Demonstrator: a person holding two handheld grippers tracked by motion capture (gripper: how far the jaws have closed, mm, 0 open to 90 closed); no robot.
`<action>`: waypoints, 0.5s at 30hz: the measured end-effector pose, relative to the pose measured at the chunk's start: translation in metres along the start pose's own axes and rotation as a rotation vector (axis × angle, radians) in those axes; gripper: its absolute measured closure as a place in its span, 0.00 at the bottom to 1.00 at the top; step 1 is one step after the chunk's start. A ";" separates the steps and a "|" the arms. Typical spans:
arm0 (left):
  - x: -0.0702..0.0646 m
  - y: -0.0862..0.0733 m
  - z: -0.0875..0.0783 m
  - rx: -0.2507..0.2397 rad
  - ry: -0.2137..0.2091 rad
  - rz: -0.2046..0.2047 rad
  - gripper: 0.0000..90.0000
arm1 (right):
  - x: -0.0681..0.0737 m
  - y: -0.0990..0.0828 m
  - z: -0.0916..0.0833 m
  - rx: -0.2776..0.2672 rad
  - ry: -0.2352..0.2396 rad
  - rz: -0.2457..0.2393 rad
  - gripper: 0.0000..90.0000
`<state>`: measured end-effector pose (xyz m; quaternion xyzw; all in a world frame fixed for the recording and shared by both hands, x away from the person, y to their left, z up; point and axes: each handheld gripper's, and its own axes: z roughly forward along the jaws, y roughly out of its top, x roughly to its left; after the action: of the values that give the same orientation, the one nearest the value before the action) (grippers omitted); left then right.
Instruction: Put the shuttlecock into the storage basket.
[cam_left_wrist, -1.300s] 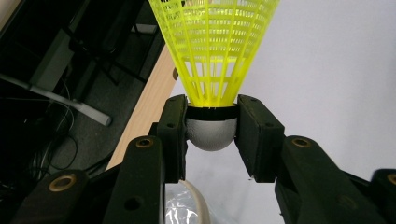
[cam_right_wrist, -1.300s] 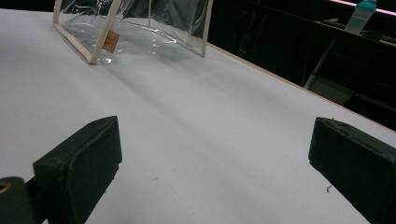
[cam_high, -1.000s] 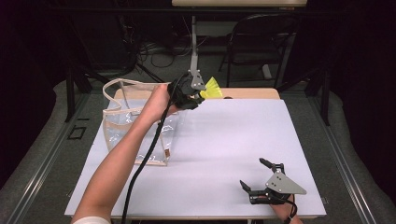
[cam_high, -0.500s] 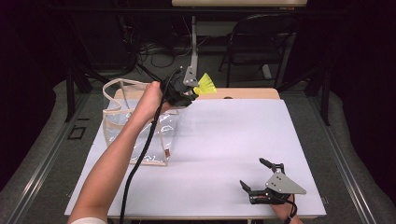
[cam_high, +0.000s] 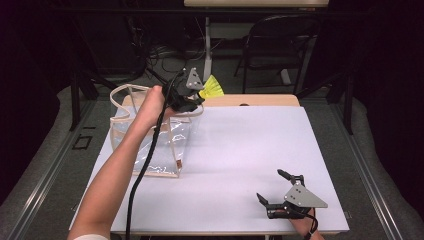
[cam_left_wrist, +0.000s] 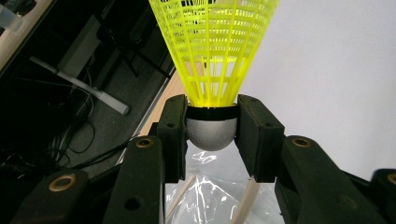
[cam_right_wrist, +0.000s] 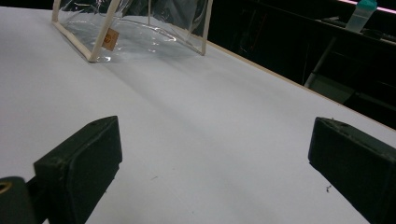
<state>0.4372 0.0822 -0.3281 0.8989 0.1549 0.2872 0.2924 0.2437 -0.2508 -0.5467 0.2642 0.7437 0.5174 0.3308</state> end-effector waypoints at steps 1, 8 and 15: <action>0.002 -0.002 -0.002 0.005 -0.002 -0.002 0.72 | 0.000 0.000 0.000 0.000 0.000 0.001 0.03; 0.007 -0.008 -0.006 0.004 0.019 -0.017 0.72 | 0.000 0.000 0.000 0.002 0.001 0.007 0.03; 0.014 -0.018 -0.012 0.011 0.031 -0.038 0.72 | 0.000 0.000 0.001 0.003 0.003 0.008 0.03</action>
<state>0.4391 0.1077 -0.3249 0.8929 0.1778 0.2945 0.2905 0.2440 -0.2500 -0.5472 0.2667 0.7438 0.5182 0.3272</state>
